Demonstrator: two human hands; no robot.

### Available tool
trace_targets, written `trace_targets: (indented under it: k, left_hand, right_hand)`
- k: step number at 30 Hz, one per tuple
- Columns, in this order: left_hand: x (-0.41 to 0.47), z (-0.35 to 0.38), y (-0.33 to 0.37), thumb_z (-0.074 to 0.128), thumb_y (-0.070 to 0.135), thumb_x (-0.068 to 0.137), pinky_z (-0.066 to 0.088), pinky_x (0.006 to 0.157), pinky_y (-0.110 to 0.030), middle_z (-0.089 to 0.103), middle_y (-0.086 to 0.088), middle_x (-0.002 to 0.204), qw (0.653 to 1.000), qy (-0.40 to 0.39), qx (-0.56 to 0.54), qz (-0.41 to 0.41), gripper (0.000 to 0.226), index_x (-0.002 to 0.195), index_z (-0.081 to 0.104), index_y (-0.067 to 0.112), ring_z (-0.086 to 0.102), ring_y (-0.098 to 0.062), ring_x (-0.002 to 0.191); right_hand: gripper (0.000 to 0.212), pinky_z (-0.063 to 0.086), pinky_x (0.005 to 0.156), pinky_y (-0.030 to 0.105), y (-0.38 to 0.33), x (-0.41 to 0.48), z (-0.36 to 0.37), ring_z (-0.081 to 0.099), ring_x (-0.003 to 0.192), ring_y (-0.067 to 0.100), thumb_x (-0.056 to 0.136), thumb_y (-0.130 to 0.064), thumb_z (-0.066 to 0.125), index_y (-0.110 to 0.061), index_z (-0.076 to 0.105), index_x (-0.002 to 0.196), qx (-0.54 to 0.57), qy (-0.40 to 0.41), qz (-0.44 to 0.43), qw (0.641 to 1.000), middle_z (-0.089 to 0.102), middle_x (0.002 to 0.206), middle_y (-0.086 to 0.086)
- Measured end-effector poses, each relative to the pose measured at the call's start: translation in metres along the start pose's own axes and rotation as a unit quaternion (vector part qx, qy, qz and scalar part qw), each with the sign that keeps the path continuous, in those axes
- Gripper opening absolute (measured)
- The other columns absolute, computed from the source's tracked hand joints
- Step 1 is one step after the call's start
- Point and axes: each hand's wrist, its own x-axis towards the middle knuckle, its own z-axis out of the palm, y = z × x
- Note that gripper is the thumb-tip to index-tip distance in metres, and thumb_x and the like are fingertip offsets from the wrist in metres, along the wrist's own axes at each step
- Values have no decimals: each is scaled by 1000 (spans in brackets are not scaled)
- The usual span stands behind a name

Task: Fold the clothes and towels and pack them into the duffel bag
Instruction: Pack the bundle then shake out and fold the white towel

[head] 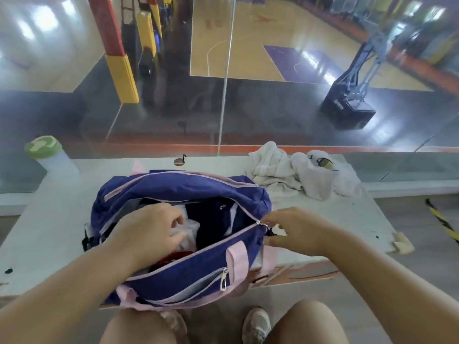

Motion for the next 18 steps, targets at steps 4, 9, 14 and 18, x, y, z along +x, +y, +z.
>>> trace_targets:
  k: [4,9,14,18]
  left_hand:
    - [42,16,46,56,44,83,50,77,-31,62,13,94,998,-44,17,35,18,95,59,31,58,-11,86]
    - [108,39,104,51,39,86,46,69,-27,60,13,85,993,-79,18,89,9,85,54,31,57,-11,79]
    - [186,70,147,49,35,88,50,76,-32,59,10,84,989,-97,-5,109,15,93,59,26,58,-15,81]
    - [251,103,169,50,36,90,47,76,-32,60,2,91,990,-88,-41,100,20,99,58,20,55,-17,82]
  right_hand:
    - [54,41,94,33,57,-13,-6,50,117,19,88,-51,56,-28,44,135,21,-9,97,995,54,132,-3]
    - [54,44,92,33,135,-6,-15,53,113,21,86,-49,58,-23,46,132,74,46,215,973,54,130,2]
    - [47,29,55,22,198,18,-27,51,96,15,85,-43,59,-26,46,127,108,196,312,923,51,121,-2]
    - [42,38,58,27,242,50,-12,45,89,19,85,-41,57,-20,44,119,157,197,340,906,51,118,-2]
